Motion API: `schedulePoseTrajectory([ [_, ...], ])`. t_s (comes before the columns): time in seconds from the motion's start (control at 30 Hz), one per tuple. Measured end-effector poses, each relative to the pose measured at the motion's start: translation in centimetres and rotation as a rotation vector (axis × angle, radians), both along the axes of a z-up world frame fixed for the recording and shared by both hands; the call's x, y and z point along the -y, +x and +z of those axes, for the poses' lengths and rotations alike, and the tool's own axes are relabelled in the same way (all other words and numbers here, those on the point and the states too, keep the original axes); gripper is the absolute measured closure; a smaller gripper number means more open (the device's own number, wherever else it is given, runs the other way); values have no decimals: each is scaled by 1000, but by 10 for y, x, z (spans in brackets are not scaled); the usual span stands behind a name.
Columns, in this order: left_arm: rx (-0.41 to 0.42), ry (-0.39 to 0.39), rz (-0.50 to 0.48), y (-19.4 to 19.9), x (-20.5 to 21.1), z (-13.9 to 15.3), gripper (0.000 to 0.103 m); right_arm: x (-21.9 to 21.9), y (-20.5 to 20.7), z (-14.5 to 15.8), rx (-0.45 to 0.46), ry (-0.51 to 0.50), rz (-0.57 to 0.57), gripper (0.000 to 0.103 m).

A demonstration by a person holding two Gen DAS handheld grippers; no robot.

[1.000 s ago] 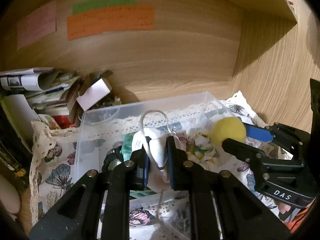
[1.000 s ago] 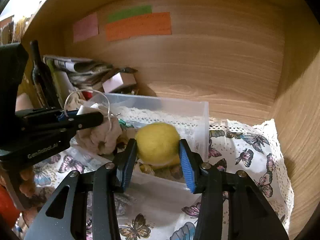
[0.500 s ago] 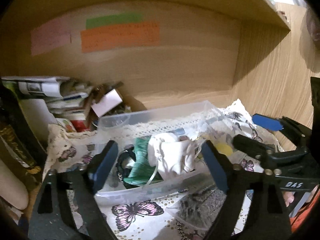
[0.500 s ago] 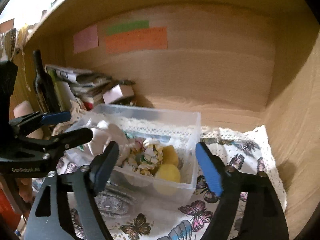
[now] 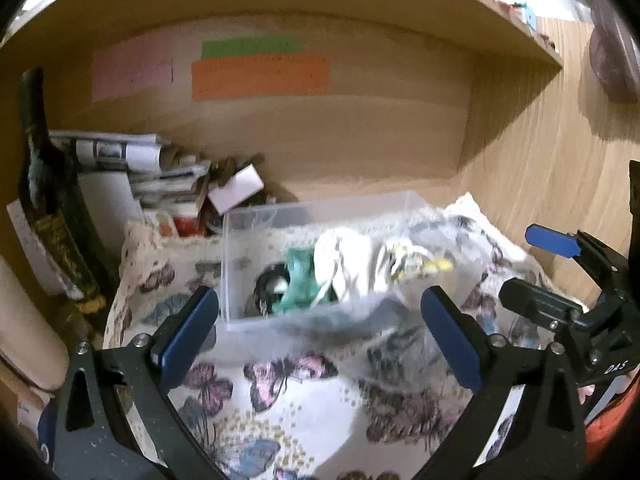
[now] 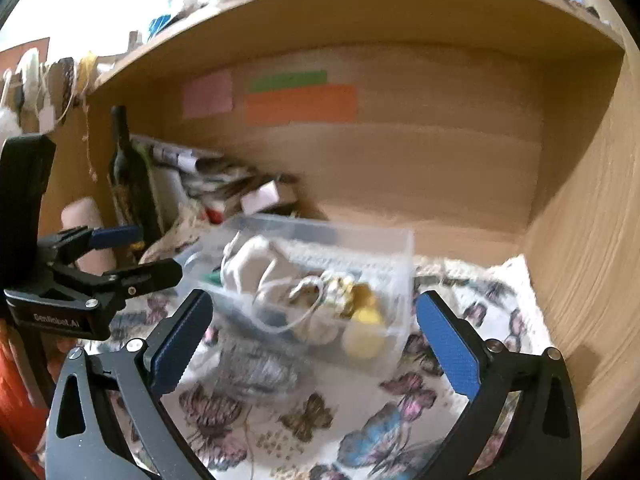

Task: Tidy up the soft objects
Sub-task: 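Carry the bag and ball into the box and open both tools, then grasp the black beaded bracelet with the left tool while the right tool grasps the clear silver-filled bag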

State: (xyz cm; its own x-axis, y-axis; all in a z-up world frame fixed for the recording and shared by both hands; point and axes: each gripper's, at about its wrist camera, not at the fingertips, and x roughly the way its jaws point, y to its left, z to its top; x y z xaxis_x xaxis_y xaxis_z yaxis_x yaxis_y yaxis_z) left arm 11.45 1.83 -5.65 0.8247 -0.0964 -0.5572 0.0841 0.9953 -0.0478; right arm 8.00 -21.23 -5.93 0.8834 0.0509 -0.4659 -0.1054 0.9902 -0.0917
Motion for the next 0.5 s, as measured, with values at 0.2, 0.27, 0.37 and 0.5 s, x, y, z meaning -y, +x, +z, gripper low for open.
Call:
schedulePoseTrajectory([
  [0.2, -27, 13, 10, -9, -5, -22, 0, -3, 10, -27, -107, 33, 34, 1],
  [0.27, -47, 14, 15, -9, -6, -28, 0, -3, 15, -35, -141, 38, 45, 1],
  [0.37, -93, 10, 16, -7, -7, -41, 0, -3, 27, -47, -201, 45, 53, 2],
  [0.5, -155, -11, -2, -2, -8, -56, 0, -5, 42, -60, -276, 49, 63, 15],
])
